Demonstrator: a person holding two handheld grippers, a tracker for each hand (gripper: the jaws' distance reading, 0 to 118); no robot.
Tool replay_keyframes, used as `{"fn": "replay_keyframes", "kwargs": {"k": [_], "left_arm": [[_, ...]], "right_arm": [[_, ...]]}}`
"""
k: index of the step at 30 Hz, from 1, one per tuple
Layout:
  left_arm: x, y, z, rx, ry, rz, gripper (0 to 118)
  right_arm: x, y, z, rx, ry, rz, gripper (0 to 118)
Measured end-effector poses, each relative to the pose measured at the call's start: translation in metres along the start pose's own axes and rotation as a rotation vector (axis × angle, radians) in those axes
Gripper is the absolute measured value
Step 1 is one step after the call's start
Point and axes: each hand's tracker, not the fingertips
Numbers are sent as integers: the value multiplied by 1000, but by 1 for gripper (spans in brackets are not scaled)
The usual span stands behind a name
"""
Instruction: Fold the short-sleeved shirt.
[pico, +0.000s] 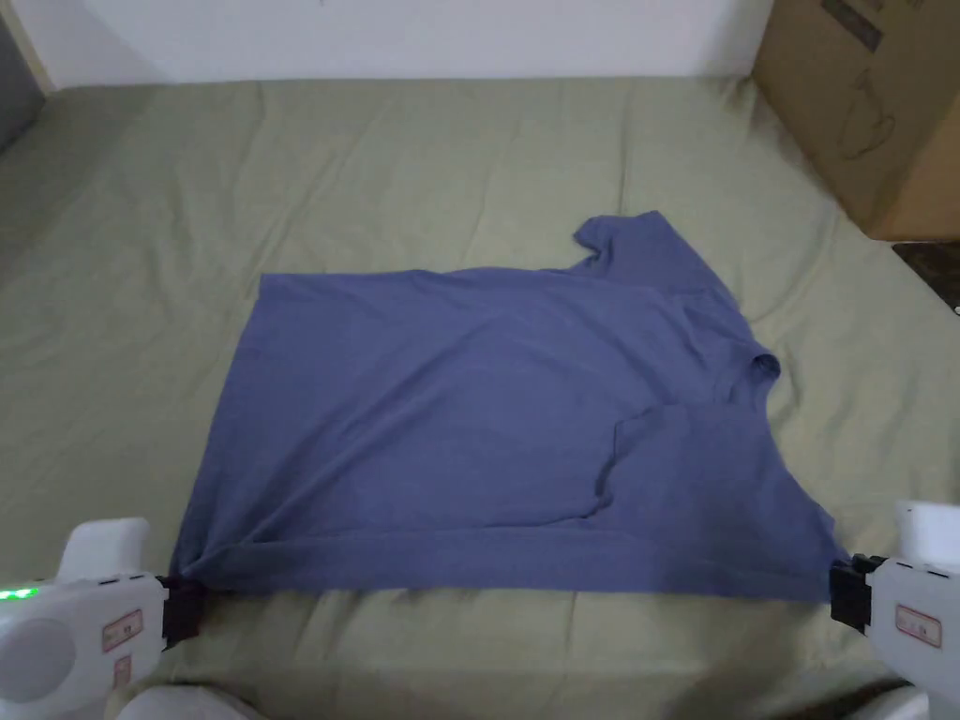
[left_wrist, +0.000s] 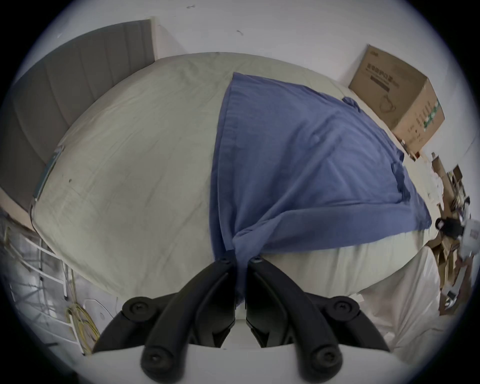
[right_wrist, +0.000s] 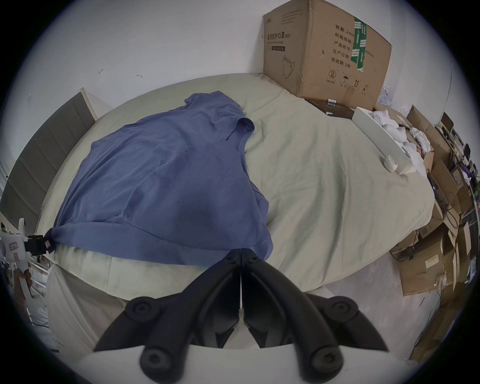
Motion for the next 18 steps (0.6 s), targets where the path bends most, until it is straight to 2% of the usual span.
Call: {"fn": "replay_keyframes", "kwargs": {"k": [6, 7, 9, 10, 11, 15, 16, 17, 18], "left_arm": [[-4, 4, 7, 18, -20, 53, 4], [-4, 4, 7, 17, -19, 55, 4], [-3, 3, 8, 15, -11, 48, 4], [-3, 2, 9, 13, -6, 40, 4], [-2, 2, 10, 14, -4, 36, 4], [-2, 3, 11, 14, -2, 34, 4], [-2, 3, 11, 11, -1, 36, 4], [-2, 3, 10, 10, 1, 38, 4], [-2, 3, 10, 8, 0, 38, 4]], "right_arm": [[4, 7, 0, 10, 41, 1, 1], [6, 12, -2, 9, 47, 3, 6], [10, 21, -10, -14, 61, 3, 60], [13, 25, -18, -30, 61, -3, 81], [17, 27, -26, -45, 68, -9, 84], [28, 31, -52, -108, 70, -66, 82], [30, 30, -59, -124, 74, -64, 74], [29, 29, -61, -134, 71, -62, 50], [28, 27, -64, -146, 56, -39, 37]]}}
